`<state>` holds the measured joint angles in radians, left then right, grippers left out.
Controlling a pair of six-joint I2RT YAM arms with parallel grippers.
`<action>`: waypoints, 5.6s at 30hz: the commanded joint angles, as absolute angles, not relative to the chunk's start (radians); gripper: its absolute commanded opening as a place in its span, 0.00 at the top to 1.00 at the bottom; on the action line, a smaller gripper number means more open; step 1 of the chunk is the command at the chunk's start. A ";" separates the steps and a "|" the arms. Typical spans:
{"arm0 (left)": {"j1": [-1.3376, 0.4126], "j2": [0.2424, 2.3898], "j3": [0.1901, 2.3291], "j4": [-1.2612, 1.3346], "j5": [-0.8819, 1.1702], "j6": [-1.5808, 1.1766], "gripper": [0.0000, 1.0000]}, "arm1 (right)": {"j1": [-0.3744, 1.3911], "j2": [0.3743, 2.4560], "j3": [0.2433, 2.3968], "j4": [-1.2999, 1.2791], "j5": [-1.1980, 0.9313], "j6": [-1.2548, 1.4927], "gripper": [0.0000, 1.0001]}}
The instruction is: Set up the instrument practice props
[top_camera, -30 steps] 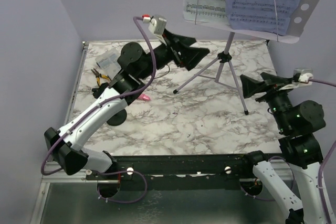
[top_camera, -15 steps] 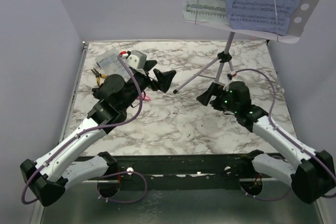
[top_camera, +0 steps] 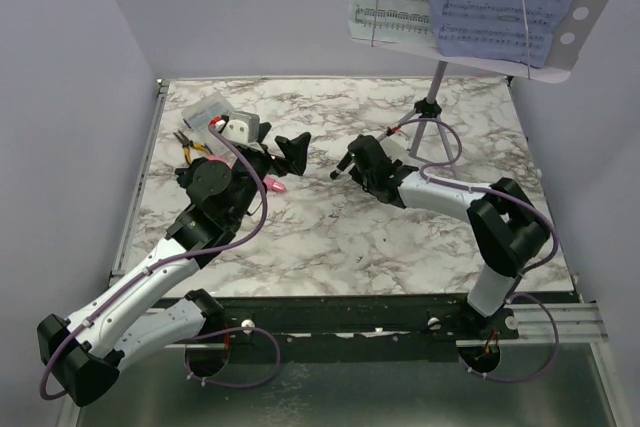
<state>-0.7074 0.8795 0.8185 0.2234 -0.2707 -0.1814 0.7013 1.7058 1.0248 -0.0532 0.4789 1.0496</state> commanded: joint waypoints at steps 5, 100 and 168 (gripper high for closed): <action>-0.705 0.871 0.817 0.259 -0.295 -0.181 0.01 | 0.721 1.907 1.177 -0.014 0.695 1.100 0.27; -0.706 0.916 0.828 0.239 -0.207 -0.241 0.03 | 0.547 1.450 0.822 0.087 0.779 0.633 0.66; -0.769 0.936 0.836 0.232 -0.188 -0.257 0.03 | -0.044 1.171 0.498 0.183 -0.056 -0.012 0.08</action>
